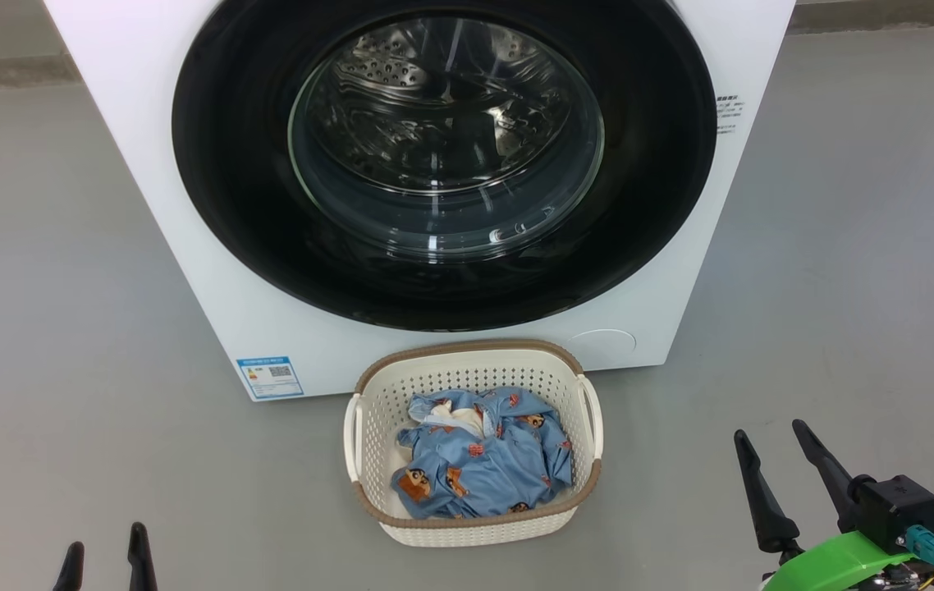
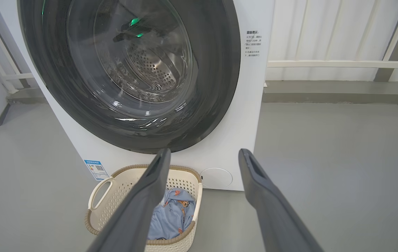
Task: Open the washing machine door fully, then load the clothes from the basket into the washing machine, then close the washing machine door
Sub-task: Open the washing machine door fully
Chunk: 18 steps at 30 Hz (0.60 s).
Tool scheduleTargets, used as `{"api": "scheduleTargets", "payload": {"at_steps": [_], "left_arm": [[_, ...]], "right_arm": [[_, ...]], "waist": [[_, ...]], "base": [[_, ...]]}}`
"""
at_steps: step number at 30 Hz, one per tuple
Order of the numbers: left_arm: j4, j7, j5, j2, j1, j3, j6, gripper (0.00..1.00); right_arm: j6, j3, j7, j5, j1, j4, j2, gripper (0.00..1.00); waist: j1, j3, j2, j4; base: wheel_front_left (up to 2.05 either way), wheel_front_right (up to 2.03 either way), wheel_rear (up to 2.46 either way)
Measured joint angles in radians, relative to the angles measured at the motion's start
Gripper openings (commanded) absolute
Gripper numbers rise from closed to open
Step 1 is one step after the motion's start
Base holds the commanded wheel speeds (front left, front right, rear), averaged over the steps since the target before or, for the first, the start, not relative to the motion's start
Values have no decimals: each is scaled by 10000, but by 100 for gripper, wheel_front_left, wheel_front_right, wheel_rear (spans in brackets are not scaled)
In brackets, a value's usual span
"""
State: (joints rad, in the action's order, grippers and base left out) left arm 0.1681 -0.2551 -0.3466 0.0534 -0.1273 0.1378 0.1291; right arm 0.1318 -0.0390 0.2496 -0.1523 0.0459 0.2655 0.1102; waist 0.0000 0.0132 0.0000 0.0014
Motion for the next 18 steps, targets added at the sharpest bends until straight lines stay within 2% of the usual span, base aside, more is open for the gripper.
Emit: {"api": "scheduleTargets", "payload": {"at_steps": [9,18], "left_arm": [[2,0,0,4,-2,-6,0,100],[2,0,0,10,-2,-8,0,100]], "right_arm": [[0,2,0,-2,1,2,-19,100],[0,8,0,-2,1,4,-33,100]], "waist": [[0,-17,0,-41],[0,-30,0,-68]], "base": [[27,27,-55],[96,96,-193]]}}
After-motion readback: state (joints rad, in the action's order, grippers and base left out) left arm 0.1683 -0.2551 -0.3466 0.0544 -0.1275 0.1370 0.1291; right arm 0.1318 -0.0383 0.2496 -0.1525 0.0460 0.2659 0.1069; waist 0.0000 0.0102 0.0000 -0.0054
